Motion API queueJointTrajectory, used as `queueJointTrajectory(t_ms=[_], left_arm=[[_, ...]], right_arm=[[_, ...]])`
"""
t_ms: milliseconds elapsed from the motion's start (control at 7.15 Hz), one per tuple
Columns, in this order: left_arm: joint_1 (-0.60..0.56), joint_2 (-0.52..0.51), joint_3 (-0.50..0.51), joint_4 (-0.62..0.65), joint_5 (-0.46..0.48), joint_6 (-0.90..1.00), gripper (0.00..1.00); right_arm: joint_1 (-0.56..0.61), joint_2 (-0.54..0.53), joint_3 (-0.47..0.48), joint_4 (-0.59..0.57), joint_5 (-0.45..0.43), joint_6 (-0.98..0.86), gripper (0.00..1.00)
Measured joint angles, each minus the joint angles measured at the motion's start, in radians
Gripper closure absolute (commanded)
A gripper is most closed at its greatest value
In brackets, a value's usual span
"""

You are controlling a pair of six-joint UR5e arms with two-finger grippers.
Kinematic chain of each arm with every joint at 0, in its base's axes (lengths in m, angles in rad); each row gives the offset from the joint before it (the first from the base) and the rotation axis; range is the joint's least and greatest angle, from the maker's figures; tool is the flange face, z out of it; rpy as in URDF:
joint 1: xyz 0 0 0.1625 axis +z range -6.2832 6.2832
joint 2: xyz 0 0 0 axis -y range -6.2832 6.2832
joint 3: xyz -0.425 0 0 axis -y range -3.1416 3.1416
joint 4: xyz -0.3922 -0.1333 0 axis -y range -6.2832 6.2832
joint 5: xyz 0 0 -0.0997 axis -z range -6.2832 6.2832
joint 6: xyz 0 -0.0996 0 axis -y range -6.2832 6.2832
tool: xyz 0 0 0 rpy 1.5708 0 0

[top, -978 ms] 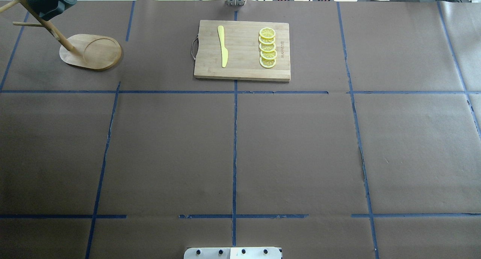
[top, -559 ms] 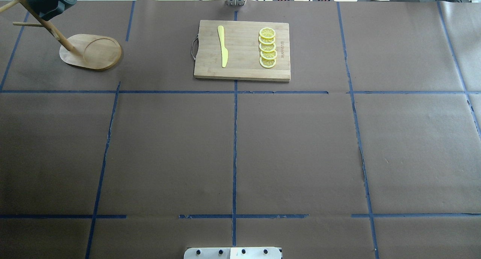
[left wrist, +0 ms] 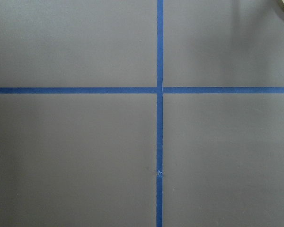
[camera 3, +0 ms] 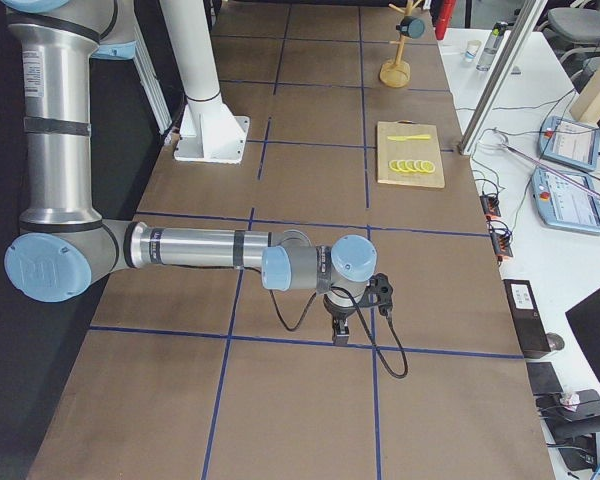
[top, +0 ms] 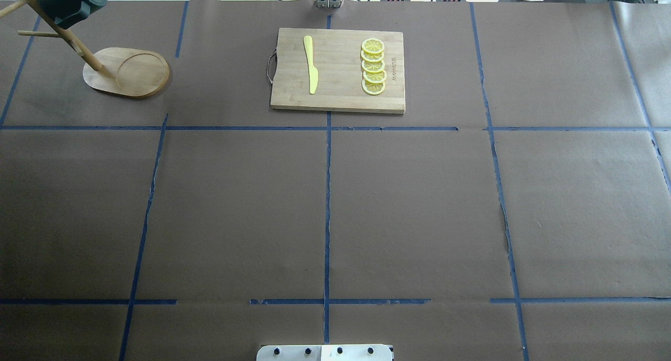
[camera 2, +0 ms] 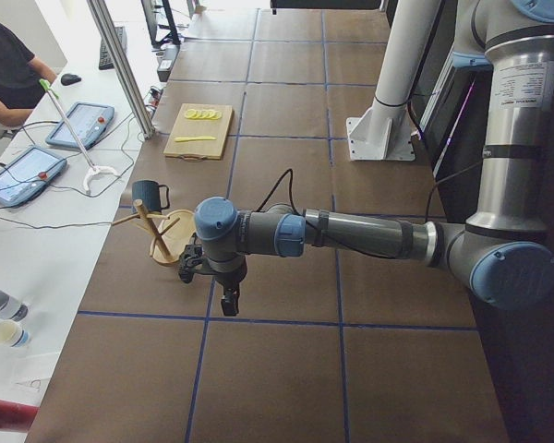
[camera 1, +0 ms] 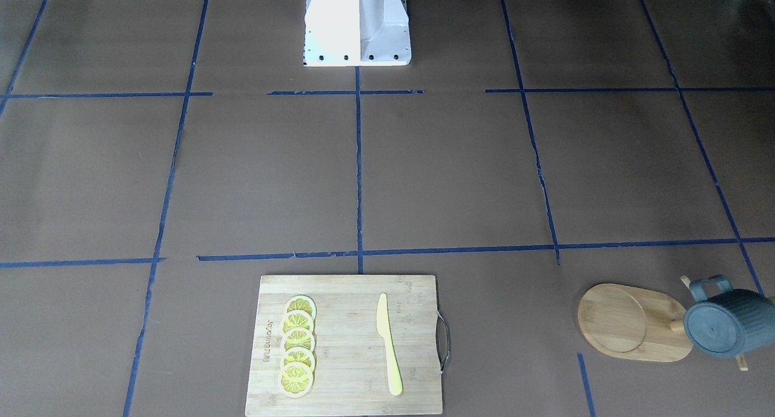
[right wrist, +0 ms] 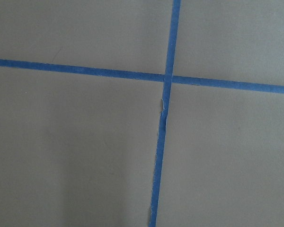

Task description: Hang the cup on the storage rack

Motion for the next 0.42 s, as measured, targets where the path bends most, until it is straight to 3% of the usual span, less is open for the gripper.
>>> queueJointTrajectory(t_ms=[419], left_arm=[[0.001, -0.001, 0.000, 0.001, 0.000, 0.000, 0.00]], right_arm=[[0.000, 0.003, -0.002, 0.001, -0.001, 0.005, 0.00]])
